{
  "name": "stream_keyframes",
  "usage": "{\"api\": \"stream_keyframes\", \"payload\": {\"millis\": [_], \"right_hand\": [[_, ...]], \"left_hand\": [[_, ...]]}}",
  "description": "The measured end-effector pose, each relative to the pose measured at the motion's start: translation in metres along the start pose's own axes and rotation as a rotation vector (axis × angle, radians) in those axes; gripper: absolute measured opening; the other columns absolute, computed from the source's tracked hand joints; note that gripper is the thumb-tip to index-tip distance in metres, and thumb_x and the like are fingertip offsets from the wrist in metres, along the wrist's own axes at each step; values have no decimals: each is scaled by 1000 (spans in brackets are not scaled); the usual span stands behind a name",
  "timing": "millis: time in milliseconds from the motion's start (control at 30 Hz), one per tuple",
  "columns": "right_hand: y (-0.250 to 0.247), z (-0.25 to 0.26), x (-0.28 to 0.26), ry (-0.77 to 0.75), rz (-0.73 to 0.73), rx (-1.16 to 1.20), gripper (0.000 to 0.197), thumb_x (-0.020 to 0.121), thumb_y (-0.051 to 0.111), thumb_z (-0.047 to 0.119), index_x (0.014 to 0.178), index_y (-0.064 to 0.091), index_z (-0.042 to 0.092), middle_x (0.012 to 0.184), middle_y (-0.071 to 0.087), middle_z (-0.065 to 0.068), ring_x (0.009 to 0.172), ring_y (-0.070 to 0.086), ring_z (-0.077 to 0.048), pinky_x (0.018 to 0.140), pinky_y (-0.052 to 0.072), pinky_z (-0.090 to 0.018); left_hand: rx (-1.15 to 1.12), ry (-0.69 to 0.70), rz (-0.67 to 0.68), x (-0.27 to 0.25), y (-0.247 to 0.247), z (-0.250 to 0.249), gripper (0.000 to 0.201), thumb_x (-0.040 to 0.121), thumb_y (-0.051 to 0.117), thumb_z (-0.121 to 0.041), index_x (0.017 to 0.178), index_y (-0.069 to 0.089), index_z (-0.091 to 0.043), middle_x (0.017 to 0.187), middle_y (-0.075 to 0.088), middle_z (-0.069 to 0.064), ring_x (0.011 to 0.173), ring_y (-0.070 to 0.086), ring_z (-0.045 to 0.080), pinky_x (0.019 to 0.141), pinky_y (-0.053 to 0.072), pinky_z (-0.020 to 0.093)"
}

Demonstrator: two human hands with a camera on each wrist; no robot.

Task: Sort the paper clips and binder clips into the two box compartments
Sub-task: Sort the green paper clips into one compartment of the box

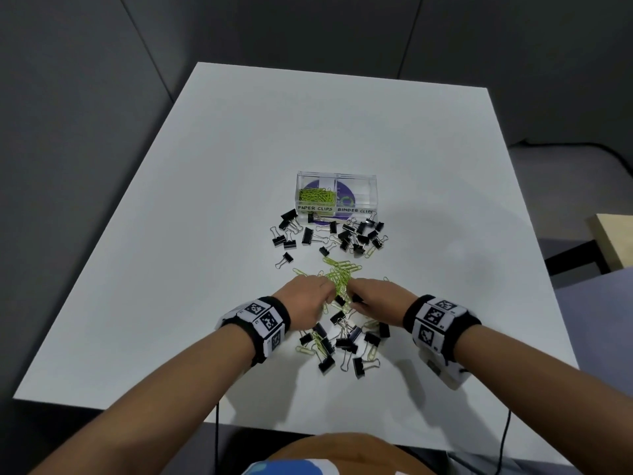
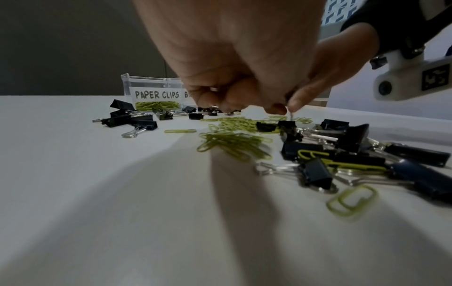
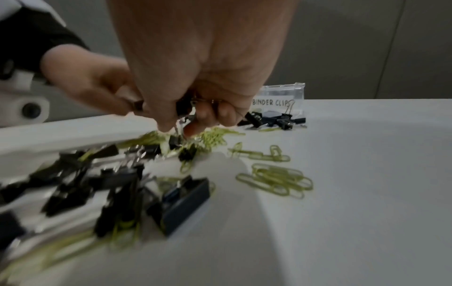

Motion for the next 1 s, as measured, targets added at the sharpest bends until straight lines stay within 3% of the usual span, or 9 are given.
{"api": "stream_keyframes", "payload": {"millis": [100,167,233,300,400,533,667,833,1000], "right_hand": [[-11,-8,-5,77,-21,-33,8,96,40,21,98,41,14,71,46,2,67,44,-22,61,32,-29],[-13,-11,-9,106,-2,-53,12,93,42,19,102,45,12,73,46,1,69,44,-22,63,31,-27],[-11,-12,-11,108,23,-15,1,91,43,14,92,44,15,79,48,-2,72,42,-21,64,31,-27],[-7,-13,-11,114,46,70,9,90,41,6,87,44,14,85,51,-7,76,43,-20,66,32,-27],[-2,-13,-10,107,51,121,21,91,40,0,105,54,6,99,55,-11,83,45,-19,71,34,-26],[4,-10,-9,79,43,85,25,97,38,14,121,46,11,114,56,-12,97,56,-28,81,43,-35],[10,-7,-8,45,98,-39,30,95,46,17,123,42,11,117,53,-10,100,56,-28,80,44,-34],[14,-9,-4,27,80,-67,18,92,50,16,106,45,8,106,55,-10,80,46,-20,68,37,-29],[3,-8,-3,-3,58,-72,14,92,45,17,101,47,7,92,52,-6,74,45,-18,62,36,-24]], "left_hand": [[48,71,46,2,9,-8,35,85,47,-11,119,51,-16,108,55,3,93,51,19,77,37,24],[126,102,103,5,16,-13,42,88,49,-16,130,45,-19,113,54,6,100,52,22,79,40,28],[213,133,134,7,20,-18,43,92,49,-20,134,41,-21,115,53,8,104,52,25,84,43,33],[255,150,127,7,19,-20,41,94,51,-22,133,43,-19,118,53,9,106,52,26,87,43,35],[264,167,115,7,19,-20,38,94,52,-25,131,45,-17,120,52,8,107,52,26,90,43,35],[251,175,125,6,17,-18,38,92,53,-27,128,47,-13,123,51,7,110,51,25,93,42,35],[206,126,97,3,7,-10,38,90,52,-22,126,47,-13,118,51,6,103,53,23,83,44,30],[179,60,82,0,-10,7,39,91,52,-28,127,47,-13,119,50,5,97,56,23,78,45,30],[103,-68,22,0,-35,44,40,93,46,-43,120,51,-13,115,53,3,92,55,17,73,41,24]]}}
Point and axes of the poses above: each hand's wrist, its own x-axis towards the middle knuckle, its own y-axis out of the palm, z = x × y, the point moved 6 cm from there along x, towards the middle knuckle
